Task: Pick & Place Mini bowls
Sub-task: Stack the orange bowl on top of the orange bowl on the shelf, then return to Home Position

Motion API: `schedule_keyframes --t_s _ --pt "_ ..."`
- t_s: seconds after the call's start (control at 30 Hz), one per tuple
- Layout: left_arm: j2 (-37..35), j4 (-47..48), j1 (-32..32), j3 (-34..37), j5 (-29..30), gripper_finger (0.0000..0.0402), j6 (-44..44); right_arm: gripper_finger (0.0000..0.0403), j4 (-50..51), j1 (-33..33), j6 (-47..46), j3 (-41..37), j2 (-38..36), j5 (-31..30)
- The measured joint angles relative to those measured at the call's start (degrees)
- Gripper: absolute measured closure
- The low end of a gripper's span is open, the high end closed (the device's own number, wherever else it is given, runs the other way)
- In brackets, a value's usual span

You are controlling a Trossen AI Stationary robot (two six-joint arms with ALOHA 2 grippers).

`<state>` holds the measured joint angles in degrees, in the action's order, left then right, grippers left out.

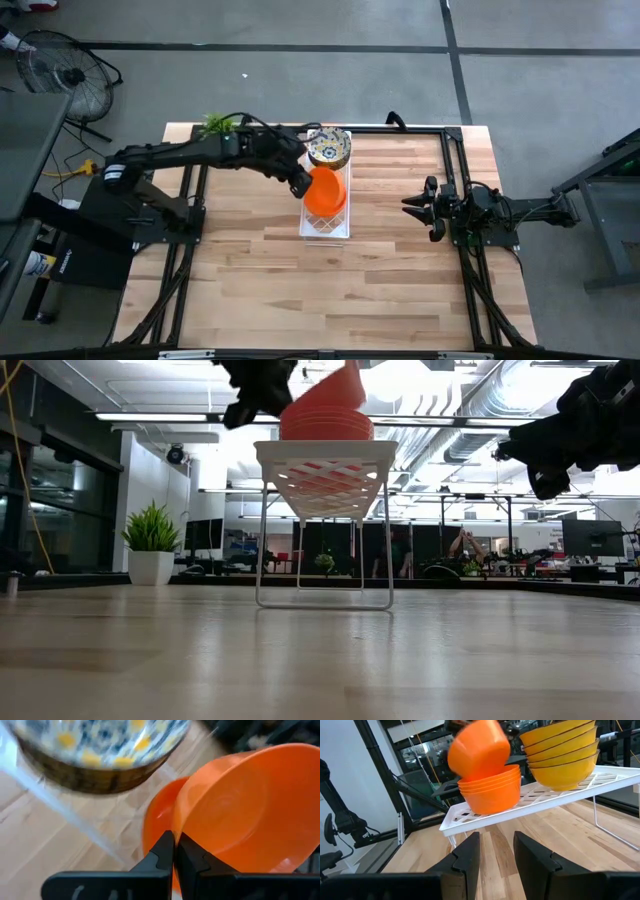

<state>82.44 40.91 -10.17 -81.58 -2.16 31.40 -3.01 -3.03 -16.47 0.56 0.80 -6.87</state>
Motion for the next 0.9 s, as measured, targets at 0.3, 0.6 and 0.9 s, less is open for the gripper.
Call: schedule_keyframes --t_s 0.3,0.6,0.9 --pt "0.03 0.33 0.00 0.11 0.18 0.0373 0.37 0.0295 0.04 0.00 0.00 0.00 0.00 0.01" --pt "-0.05 1.59 0.04 0.09 1.47 0.0323 0.42 0.0295 0.09 0.00 0.02 0.00 0.00 0.00" --pt "-0.07 -0.65 0.11 0.09 1.58 0.0272 -1.78 0.0295 0.11 0.00 0.01 0.01 0.00 0.00"
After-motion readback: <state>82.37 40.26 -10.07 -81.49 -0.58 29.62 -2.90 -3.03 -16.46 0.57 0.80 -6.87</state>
